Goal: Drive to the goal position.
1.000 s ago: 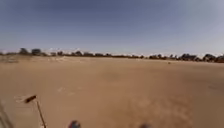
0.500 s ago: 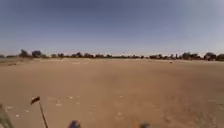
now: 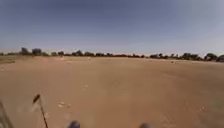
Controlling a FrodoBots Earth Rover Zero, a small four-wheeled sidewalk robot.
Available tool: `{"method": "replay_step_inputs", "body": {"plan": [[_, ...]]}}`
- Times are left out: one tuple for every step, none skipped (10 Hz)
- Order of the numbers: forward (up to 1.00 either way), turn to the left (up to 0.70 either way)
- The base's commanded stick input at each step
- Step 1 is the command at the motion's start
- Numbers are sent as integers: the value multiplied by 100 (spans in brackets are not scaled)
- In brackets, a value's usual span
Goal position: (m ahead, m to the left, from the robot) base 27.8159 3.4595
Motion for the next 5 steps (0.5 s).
{"method": "replay_step_inputs", "body": {"plan": [[70,0],[70,0],[70,0],[70,0],[70,0]]}}
